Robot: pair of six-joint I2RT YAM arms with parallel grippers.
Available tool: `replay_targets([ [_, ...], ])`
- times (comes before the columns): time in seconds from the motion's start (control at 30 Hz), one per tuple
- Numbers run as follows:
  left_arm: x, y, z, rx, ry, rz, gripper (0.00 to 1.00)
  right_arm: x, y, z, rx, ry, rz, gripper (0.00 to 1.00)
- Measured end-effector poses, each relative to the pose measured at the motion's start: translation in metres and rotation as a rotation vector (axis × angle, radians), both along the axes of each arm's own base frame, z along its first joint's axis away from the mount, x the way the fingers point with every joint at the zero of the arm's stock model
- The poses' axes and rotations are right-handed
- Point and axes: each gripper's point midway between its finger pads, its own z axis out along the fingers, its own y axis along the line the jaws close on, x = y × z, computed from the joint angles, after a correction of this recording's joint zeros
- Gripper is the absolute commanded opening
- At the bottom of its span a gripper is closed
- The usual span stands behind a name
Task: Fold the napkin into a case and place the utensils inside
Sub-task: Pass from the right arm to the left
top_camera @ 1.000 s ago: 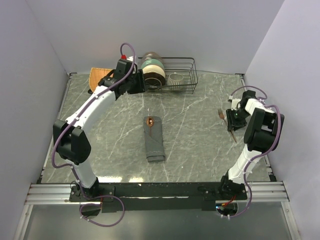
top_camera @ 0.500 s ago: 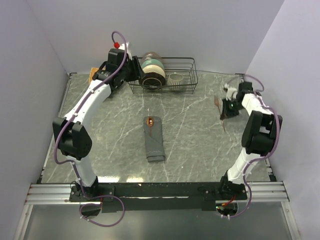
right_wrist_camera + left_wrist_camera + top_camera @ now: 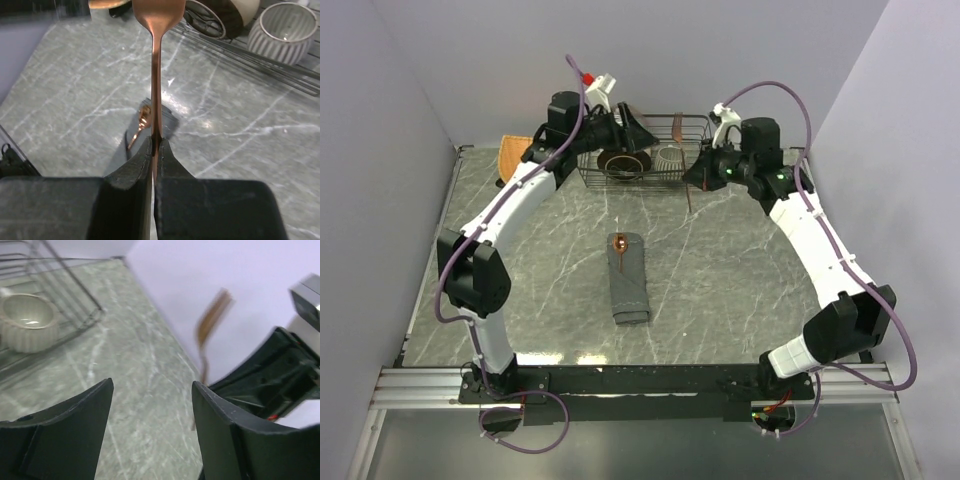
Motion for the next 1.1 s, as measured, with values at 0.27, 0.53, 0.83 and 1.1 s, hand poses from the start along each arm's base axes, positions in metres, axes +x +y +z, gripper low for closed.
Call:
replay_targets([
  [0.27,-0.022,-0.026,0.014,-0.060,-0.058,-0.143,0.68,0.001,0.028,0.003,0.028,0.010,-0.011,0.00],
  [0.53,-0.015,-0.033,0.004,-0.089,-0.030,-0.174,0.52,0.014,0.043,0.016,0.028,-0.040,-0.017,0.00],
  [0.83,-0.021,-0.031,0.020,-0.243,0.009,-0.287,0.01,0.013,0.056,0.031,0.039,-0.083,0.011,0.33],
  [1.1,-0.037,-0.003,0.057,-0.345,-0.134,-0.414,0.01,-0.009,0.075,0.077,0.219,-0.103,0.247,0.83],
])
